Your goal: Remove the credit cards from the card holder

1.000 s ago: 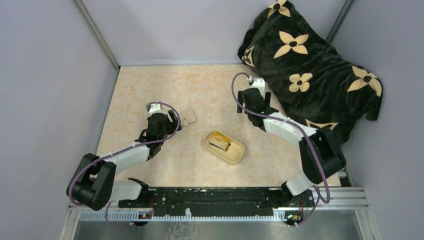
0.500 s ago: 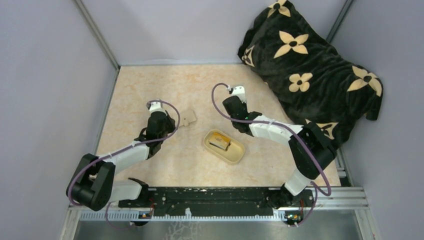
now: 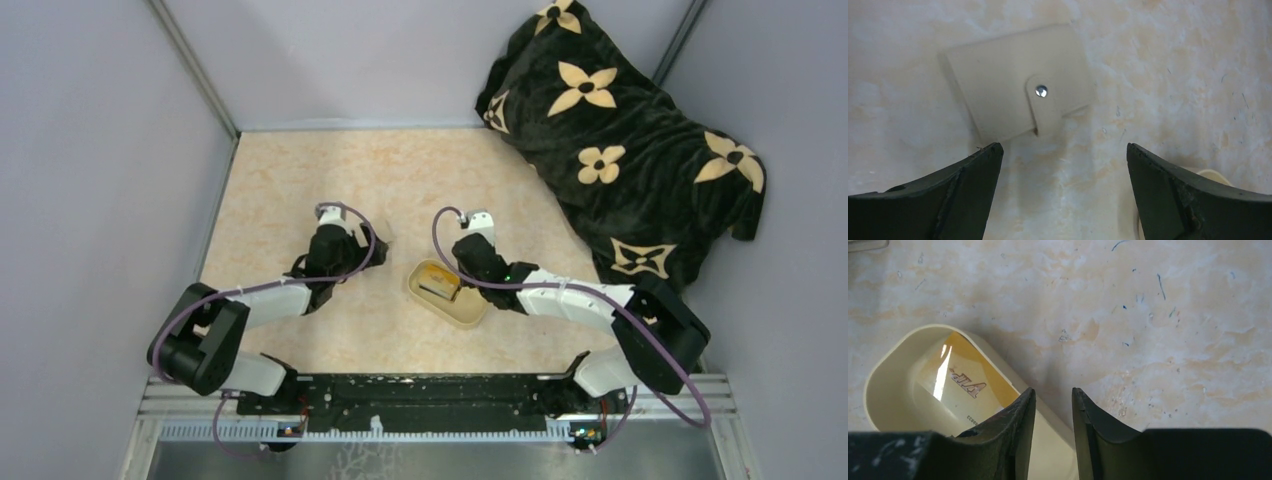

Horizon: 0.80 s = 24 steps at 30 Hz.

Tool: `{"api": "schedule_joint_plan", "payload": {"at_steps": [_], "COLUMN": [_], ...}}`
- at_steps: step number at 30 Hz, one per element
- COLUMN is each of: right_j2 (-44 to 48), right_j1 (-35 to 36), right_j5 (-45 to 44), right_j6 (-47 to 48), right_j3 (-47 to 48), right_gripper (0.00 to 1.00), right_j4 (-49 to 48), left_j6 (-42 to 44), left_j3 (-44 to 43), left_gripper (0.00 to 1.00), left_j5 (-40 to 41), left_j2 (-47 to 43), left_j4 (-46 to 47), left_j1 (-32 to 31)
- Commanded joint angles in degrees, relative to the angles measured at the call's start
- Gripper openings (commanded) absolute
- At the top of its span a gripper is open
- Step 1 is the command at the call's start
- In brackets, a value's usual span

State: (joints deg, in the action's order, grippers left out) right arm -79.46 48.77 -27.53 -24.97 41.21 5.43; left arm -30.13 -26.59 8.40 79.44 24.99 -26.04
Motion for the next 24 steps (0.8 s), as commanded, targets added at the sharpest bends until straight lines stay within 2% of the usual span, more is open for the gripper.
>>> {"api": "schedule_joint_plan", "payload": {"at_steps": [1,6,11,12,13,14,15,24], "right_j2": [2.57,6.02,4.56,4.88,5.31,5.75,6.0,3.0], "right_j1": [0.04,0.15,0.44,0.75,1.0,1.01,1.05,1.07], "right_j5": [3.88,4.8,5.33,5.37,5.72,6.46,6.8,9.64], "right_j6": [-3.02,-2.9,-3.18,-3.2,-3.31,-3.36,-3.89,-5.74], "right_j3": [-1.25,-2.97,-1.48,-1.74,-2.05,-2.48,-2.86,-3.59], "right_gripper": [0.34,0.34,0.33,0.3,0.23,0.09,0.0,0.0], "right_j4": [-1.28,-2.78,-0.26,-0.46,-0.95,-1.55,-1.77,-0.78], "left_j6": [-1.32,0.55,1.81,2.08,2.39,2.55,2.7,2.47], "left_j3": [-3.44,-5.23,-6.18,-6.15,-6.07,-5.98,-5.94,-6.06], "left_gripper": [1.0,0.99,0.99,0.99,0.99,0.99,0.99,0.99], "left_j5": [1.51,4.49,6.91,7.3,7.59,7.79,7.89,8.58], "left_j2": [2.12,2.72,2.38,2.19,2.09,2.04,2.04,2.21], "left_j4": [0.19,0.14,-1.53,-1.6,-1.68,-1.7,-1.67,-2.52], "left_j1": [-4.97,-8.04,-8.82,-8.91,-9.03,-9.07,-9.11,-9.16]}}
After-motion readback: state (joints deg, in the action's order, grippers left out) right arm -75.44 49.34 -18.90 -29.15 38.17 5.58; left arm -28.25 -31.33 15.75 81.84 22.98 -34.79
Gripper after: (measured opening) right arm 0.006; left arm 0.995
